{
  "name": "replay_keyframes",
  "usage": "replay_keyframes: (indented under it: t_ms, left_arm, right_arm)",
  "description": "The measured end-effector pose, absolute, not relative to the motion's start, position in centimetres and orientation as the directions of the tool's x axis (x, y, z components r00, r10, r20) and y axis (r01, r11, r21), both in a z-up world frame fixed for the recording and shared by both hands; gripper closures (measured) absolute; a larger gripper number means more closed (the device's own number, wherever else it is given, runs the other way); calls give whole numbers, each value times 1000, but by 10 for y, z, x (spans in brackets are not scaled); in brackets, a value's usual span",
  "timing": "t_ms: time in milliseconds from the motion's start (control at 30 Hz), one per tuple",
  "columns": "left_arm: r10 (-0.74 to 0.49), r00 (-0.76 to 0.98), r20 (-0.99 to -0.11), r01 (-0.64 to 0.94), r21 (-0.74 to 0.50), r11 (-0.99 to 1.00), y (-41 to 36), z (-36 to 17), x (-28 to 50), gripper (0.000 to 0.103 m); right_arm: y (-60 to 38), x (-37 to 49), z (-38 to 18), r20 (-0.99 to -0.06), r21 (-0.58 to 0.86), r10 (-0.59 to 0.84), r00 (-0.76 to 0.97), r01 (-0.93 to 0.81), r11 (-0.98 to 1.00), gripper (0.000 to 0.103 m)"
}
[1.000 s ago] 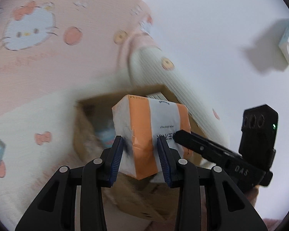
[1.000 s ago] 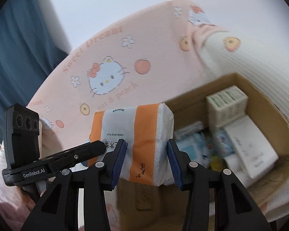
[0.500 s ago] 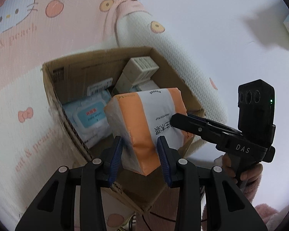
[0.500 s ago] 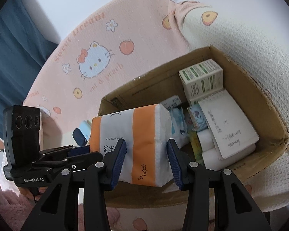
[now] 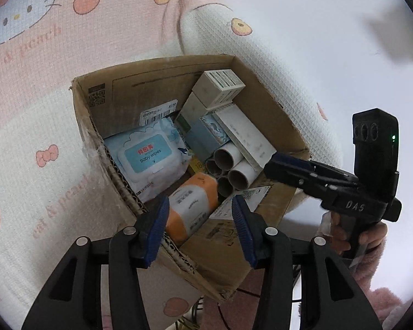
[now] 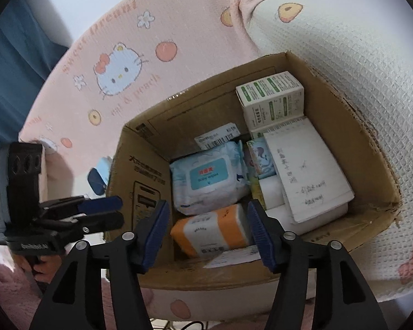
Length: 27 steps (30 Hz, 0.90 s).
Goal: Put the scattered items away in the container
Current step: 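Carry the tissue pack over the cardboard box and lower it inside, then open both grippers and withdraw them from the box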
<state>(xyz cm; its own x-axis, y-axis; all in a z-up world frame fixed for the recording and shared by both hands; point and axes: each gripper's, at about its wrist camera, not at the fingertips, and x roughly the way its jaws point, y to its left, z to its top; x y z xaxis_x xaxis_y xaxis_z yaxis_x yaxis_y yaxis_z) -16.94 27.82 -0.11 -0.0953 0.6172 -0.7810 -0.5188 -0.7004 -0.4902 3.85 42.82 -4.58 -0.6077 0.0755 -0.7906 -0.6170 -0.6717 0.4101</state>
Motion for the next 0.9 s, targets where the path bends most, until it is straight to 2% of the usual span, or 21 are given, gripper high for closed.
replay_keyframes:
  t_ms: [300,333,367,400,467,500,633,733,900]
  left_arm:
    - [596,-96,-797,-561,-452,-694,295,-6,-175,54]
    - [606,-80,-792,-561,-466,-684,298,-8,-177,57]
    - [605,-72,-793,-559,-470,-683,300,-11,-179,65]
    - [593,-62,-803,-553,-468,-690,303,-15,-182,74]
    - [556,-54,-829,-531,-447,-719,309,-24,-189,84]
    - [543,-53,-838,-525,-440,-729,310,-28,-193,91]
    - [515,-63,-855,-503,-419,-756,311,-27,-208,91]
    - [545,-72,-835,-492,-446,-748,302,-22,-213,91]
    - [553,-129,-823,-514,-421,-747,279,-10,-207,91]
  right_arm:
    - [435,9,-62,-860,362,5,-510,-618,-697,47]
    - [440,4,-64,-870,355,0,-494,-624,-696,53]
    - [443,1,-65,-879,343,-4,-476,-628,-699,72]
    - [447,-3,-66,-890,332,-10,-457,-630,-702,80]
    - [454,-14,-70,-906,328,-51,-419,-623,-710,85]
    - [458,-20,-74,-913,333,-82,-399,-615,-715,85]
    - [472,-40,-96,-938,330,-171,-301,-634,-700,85]
    - [468,-43,-94,-949,287,-127,-287,-628,-723,85]
    - [445,-46,-65,-944,245,-54,-325,-586,-773,85]
